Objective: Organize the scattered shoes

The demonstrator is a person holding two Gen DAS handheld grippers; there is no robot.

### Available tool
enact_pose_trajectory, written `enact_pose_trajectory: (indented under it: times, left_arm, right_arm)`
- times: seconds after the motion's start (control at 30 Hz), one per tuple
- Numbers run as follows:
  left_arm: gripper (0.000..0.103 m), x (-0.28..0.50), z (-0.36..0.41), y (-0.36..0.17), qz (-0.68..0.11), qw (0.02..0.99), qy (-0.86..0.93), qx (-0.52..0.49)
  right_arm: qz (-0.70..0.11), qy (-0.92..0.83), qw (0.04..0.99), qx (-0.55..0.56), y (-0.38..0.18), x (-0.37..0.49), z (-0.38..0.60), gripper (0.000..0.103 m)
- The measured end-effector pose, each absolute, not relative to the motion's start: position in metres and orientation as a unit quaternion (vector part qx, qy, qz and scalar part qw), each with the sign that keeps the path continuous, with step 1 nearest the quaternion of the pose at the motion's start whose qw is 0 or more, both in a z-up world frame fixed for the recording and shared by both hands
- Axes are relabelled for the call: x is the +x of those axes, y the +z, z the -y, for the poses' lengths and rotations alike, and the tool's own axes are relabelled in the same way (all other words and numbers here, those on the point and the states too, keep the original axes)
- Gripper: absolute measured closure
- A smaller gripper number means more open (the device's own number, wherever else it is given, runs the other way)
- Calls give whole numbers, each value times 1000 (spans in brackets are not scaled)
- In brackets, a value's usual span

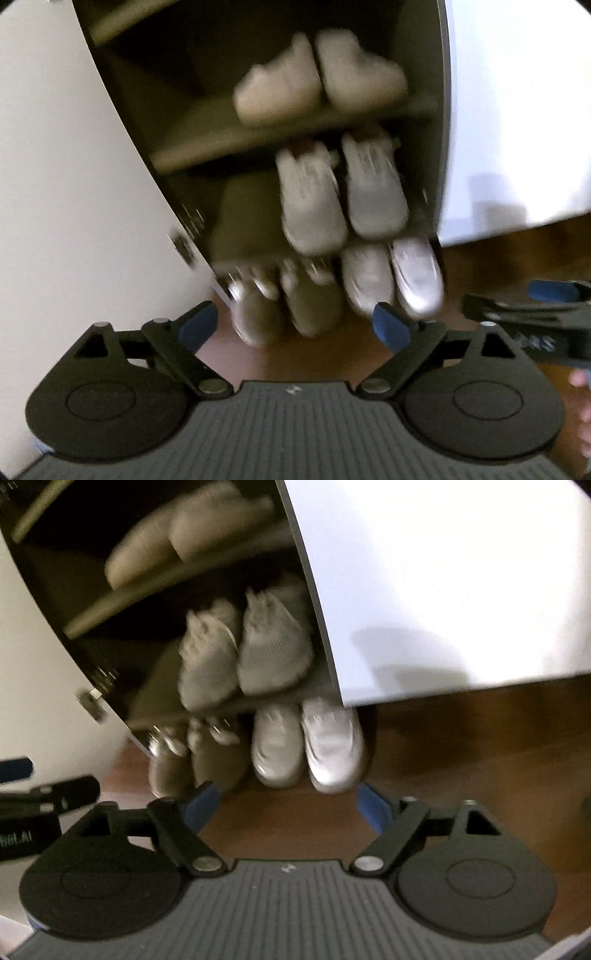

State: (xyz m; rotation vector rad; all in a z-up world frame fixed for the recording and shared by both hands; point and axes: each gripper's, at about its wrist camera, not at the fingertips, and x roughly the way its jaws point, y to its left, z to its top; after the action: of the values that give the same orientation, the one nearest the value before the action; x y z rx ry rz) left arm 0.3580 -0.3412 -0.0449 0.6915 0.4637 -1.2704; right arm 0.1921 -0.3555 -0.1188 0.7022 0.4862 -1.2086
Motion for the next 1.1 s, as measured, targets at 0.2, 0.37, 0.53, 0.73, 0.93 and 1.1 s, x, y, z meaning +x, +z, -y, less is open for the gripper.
enact_pose_trajectory:
  times: [0.2, 0.37, 0.53, 0.73, 0.93, 1.1]
  left_arm:
    - [7, 366, 335, -30, -238, 743, -580, 233]
    - [7, 369, 317, -46, -263, 726, -598, 214]
    - [7, 367, 272, -48, -231, 718, -618, 221]
    - [1, 385, 223, -37, -219, 721, -616, 231]
    - [1, 381, 193, -19, -174, 739, -608, 234]
    - [1, 377, 179, 2, -162, 754, -598, 219]
  right_arm:
    - [-196, -572, 756, 251, -80, 188, 332, 12]
    - [-186, -591, 744, 249, -81, 192, 300, 11]
    - [-181, -613, 733, 232, -81, 196, 265, 9]
    - [-169, -635, 716, 238, -72, 209, 227, 2]
    - [-208, -663, 702, 155, -56, 231, 200, 1]
    - [-184, -687, 695, 103, -39, 232, 177, 1]
